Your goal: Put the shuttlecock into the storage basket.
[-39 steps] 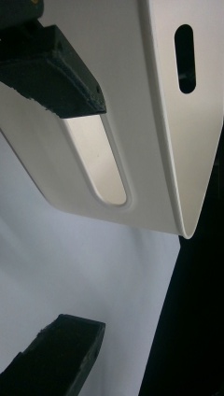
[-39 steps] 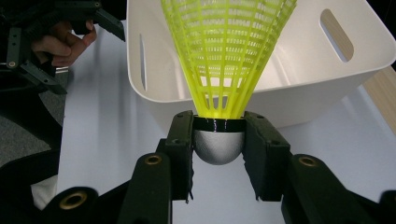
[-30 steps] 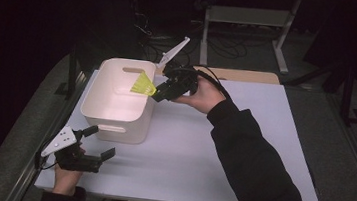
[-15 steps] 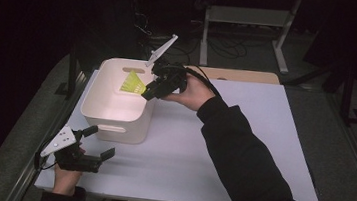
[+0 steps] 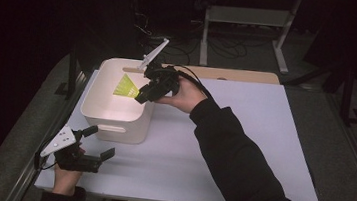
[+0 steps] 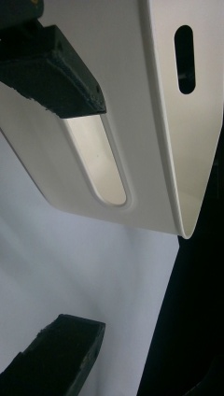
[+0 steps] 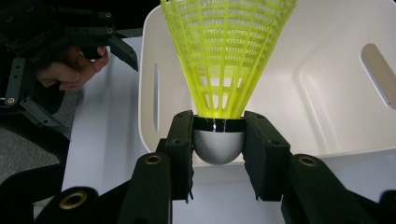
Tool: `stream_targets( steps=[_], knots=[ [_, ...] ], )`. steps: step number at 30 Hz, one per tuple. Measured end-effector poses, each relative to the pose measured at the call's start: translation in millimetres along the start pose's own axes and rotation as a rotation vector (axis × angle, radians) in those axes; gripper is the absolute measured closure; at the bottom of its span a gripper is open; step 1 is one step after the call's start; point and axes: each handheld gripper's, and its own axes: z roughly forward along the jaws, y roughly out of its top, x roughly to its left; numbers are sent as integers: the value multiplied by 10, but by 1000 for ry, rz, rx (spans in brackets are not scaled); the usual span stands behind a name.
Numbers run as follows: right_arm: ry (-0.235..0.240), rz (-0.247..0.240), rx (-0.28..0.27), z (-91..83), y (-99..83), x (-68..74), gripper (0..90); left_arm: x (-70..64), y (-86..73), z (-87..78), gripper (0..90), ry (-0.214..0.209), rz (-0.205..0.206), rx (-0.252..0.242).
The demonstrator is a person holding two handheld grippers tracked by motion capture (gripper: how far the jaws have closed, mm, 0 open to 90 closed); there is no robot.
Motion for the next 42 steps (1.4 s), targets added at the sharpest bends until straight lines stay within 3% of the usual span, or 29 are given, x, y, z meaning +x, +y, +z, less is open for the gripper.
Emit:
stream_targets(
  steps=[16,38,40,42],
  knots=[
    [29,-21,15,231,18,44,632,4,0,-3,0,-2,2,0],
    [68,-8,47,540,-1,-8,632,5,0,-4,0,-6,2,3],
    [77,1,47,544,4,-6,618,6,0,-2,0,-7,-1,3],
    [86,19,47,538,12,-10,529,6,0,-2,0,-7,-1,4]
  ],
)
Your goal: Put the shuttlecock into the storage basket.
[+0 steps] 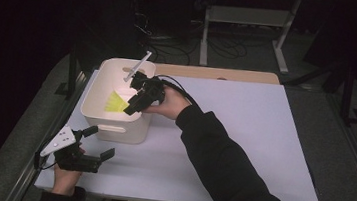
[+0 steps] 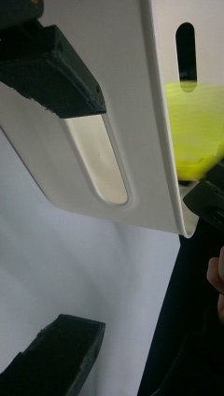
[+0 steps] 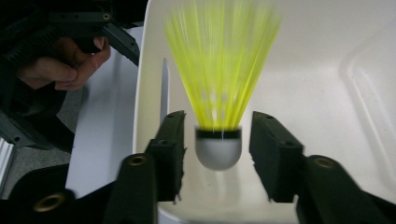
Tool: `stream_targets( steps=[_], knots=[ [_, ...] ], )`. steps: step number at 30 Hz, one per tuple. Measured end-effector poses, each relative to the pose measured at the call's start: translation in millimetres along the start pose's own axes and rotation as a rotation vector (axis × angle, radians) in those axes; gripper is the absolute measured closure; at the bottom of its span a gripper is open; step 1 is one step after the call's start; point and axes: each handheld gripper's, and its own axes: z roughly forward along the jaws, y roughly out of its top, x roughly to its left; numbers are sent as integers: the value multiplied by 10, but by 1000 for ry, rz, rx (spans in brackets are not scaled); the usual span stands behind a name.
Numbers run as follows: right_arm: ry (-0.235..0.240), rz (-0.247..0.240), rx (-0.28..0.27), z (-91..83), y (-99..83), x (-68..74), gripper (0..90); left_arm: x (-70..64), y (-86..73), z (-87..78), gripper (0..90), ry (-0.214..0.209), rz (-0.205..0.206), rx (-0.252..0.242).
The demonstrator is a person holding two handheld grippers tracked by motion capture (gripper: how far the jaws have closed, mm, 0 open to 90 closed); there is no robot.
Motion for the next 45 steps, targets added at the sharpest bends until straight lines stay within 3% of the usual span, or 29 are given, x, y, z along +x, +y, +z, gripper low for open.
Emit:
stream_targets(
  steps=[9,13,22,29,45],
  knots=[
    [-32,30,-19,-144,-20,8,278,-1,0,1,0,-1,0,0],
    [-77,40,-27,-219,-56,23,178,-2,0,-1,0,-1,-1,-1],
    [-134,34,-75,-426,-155,66,117,-3,-1,1,0,-1,0,-3],
    [-170,53,-84,-505,-255,52,10,-3,-1,-3,0,1,2,-2],
    [-210,80,-139,-785,-530,38,0,-4,-3,3,0,3,-1,-1]
  ],
)
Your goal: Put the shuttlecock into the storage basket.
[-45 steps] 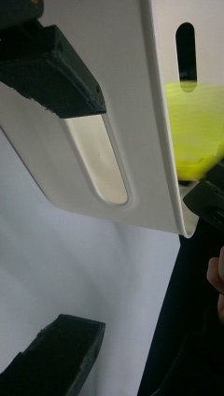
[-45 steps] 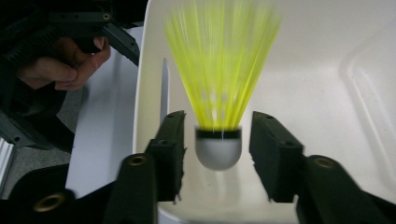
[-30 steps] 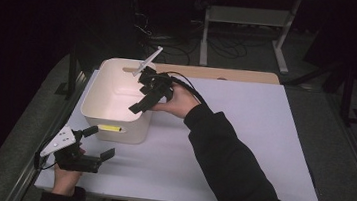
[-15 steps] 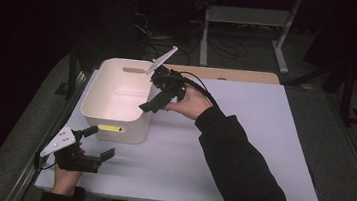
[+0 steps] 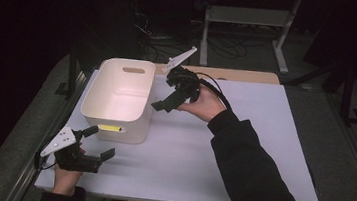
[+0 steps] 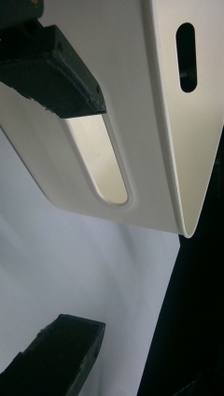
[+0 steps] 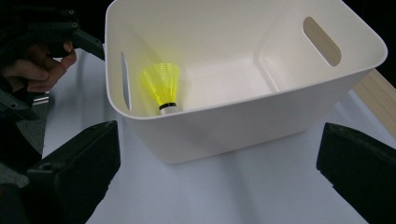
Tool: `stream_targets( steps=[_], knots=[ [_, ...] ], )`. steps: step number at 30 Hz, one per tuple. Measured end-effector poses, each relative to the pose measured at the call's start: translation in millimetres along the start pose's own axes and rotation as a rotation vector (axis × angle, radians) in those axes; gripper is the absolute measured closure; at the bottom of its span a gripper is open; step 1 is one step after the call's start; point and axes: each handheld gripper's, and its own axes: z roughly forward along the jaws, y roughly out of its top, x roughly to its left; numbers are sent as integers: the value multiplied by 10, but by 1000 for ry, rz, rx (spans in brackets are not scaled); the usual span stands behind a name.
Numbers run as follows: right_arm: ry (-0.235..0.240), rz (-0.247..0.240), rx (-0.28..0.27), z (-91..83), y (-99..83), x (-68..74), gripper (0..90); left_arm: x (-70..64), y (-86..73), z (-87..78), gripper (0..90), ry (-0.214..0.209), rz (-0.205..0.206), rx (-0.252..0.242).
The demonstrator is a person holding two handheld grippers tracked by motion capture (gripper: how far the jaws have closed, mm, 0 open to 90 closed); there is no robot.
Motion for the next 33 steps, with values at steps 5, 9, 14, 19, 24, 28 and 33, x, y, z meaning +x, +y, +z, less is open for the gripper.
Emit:
stream_targets(
  steps=[5,9,14,19,24,28,33],
  knots=[
    [-9,9,-14,-81,-78,-14,0,-2,-1,3,0,0,-3,1],
    [-15,18,-17,-129,-133,-27,0,0,-1,1,0,2,-1,3],
    [-31,22,-33,-181,-203,-41,0,-1,-2,3,0,-1,-2,4],
    [-36,29,-42,-223,-272,-36,0,-1,-3,4,0,-1,-2,6],
    [-39,40,-42,-248,-361,-56,0,-1,-3,2,0,1,-3,7],
    [-46,50,-35,-273,-446,-81,0,-1,-4,3,0,1,-4,7],
    [-57,64,-31,-318,-558,-112,0,-2,-4,1,0,1,-4,7]
  ],
)
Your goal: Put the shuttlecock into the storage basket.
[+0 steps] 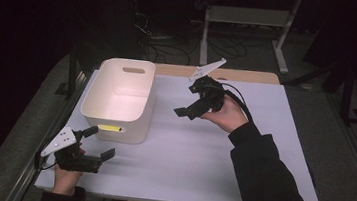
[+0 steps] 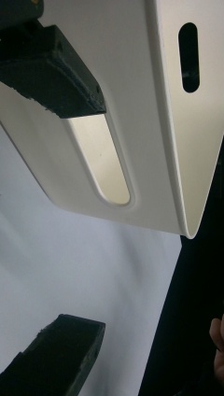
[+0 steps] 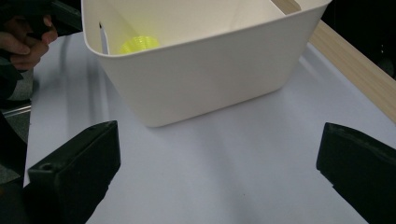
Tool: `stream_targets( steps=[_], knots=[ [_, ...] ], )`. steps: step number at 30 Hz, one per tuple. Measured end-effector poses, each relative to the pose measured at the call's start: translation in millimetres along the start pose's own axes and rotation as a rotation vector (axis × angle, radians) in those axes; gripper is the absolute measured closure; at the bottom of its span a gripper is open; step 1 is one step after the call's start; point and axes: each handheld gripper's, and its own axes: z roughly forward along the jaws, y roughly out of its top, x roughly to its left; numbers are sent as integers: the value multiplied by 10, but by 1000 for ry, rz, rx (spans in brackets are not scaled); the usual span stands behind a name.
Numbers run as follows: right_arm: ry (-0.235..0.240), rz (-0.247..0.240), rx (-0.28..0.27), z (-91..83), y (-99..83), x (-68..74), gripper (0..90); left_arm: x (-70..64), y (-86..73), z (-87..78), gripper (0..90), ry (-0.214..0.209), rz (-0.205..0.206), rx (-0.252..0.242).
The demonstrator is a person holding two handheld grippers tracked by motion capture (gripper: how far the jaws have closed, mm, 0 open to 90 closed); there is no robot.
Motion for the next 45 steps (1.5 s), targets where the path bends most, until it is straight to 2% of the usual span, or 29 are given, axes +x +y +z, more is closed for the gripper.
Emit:
stream_targets(
  steps=[12,26,38,45],
  knots=[
    [-3,39,-6,-64,-243,-95,0,2,0,1,0,1,0,3],
    [-15,57,-30,-183,-471,-92,0,3,-1,-2,0,3,-1,3],
    [-35,105,-50,-300,-700,-146,0,5,-1,-4,0,4,-1,4],
    [-40,108,-57,-329,-800,-141,0,4,-2,-1,0,3,0,5]
  ],
)
